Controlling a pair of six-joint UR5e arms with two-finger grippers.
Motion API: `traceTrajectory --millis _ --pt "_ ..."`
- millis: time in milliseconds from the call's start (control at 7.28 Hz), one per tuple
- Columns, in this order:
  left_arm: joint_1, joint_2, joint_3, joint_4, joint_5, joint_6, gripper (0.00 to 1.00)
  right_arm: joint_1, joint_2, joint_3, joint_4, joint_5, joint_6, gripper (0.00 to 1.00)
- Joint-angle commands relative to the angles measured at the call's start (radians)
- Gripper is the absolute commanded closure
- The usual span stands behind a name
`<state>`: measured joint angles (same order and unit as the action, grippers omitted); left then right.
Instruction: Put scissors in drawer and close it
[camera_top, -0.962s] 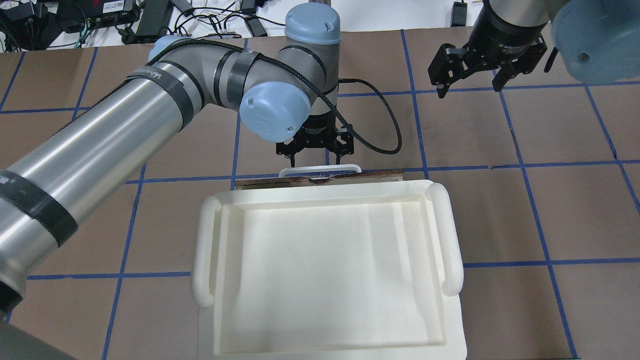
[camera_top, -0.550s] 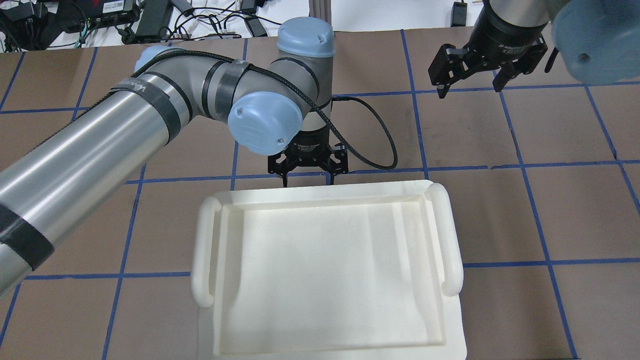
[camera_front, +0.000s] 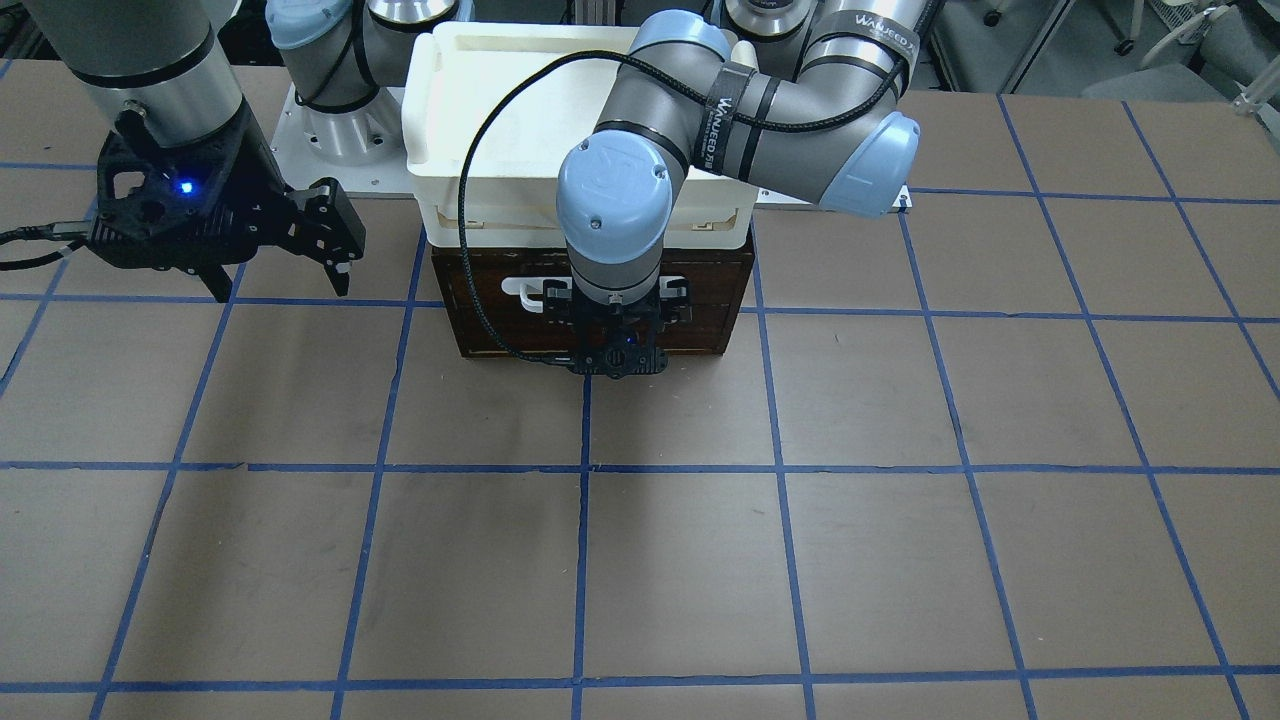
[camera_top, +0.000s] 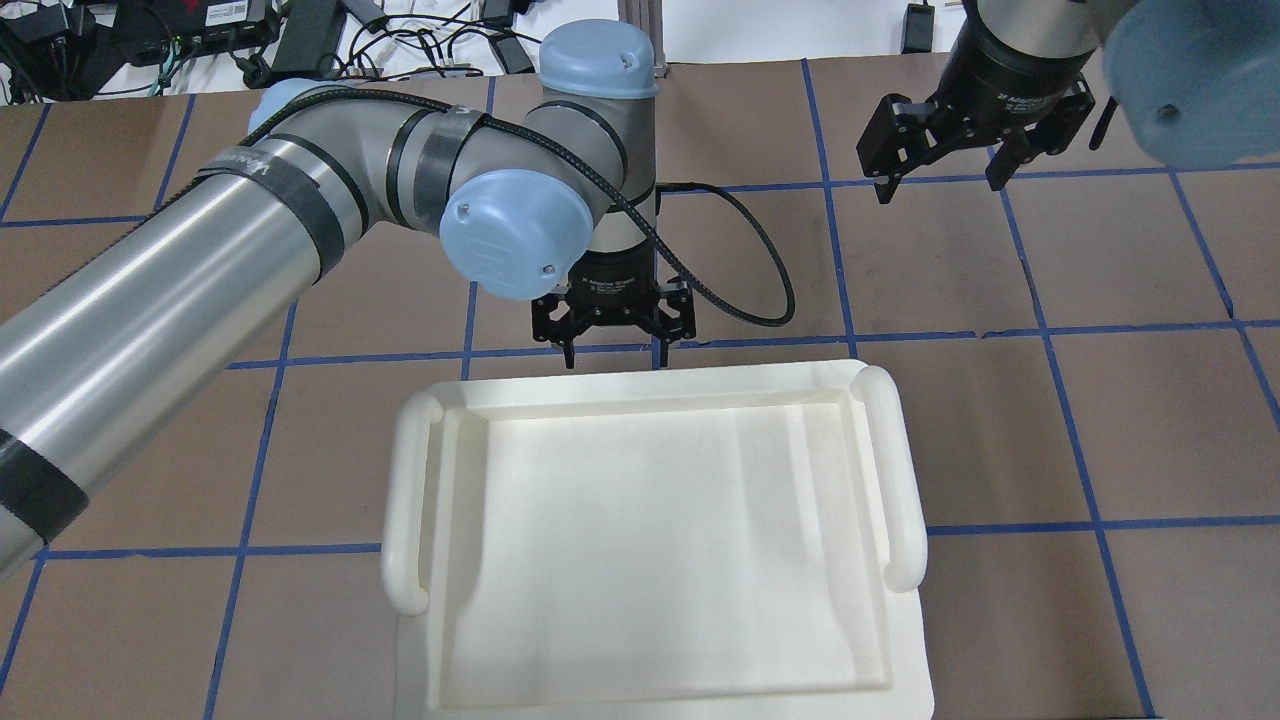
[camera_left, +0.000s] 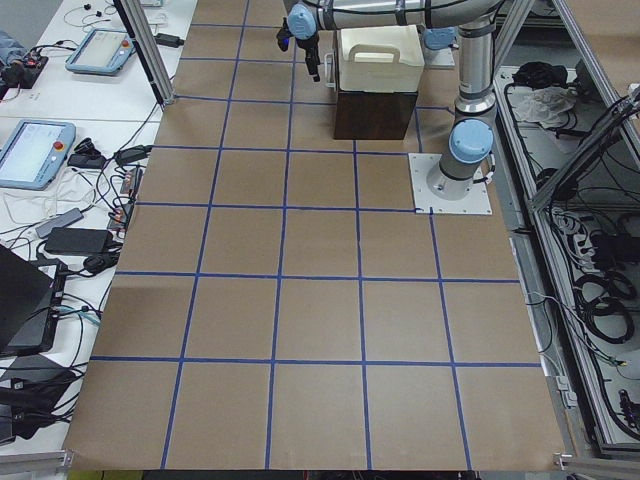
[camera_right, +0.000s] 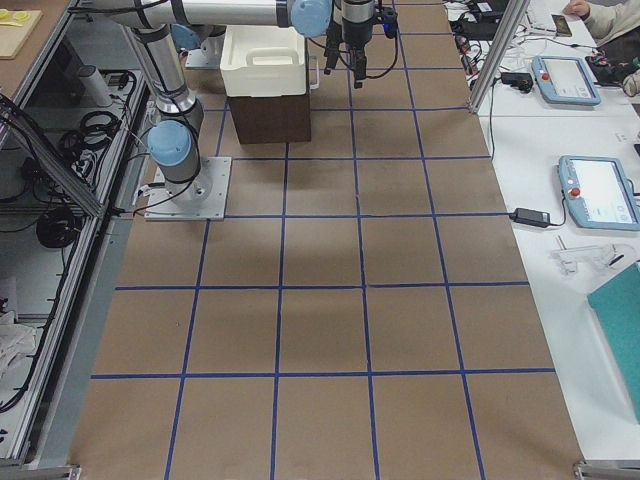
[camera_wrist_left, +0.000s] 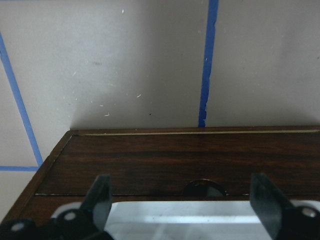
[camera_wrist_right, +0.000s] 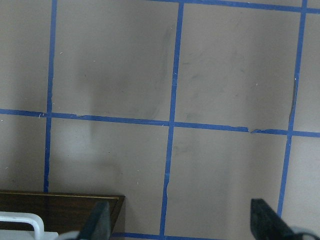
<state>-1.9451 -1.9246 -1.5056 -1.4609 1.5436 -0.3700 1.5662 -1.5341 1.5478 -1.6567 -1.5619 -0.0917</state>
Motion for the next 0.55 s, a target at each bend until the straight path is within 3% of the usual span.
traceTrajectory --millis 0,412 --pt "0.032 0.033 0.069 0.059 0.033 0.049 0.00 0.000 0.000 0.000 0.002 -0.001 0.001 0.00" --pt "0.142 0.223 0.094 -0.033 0.032 0.173 0.00 0.000 -0.001 0.000 0.014 -0.003 0.001 0.00"
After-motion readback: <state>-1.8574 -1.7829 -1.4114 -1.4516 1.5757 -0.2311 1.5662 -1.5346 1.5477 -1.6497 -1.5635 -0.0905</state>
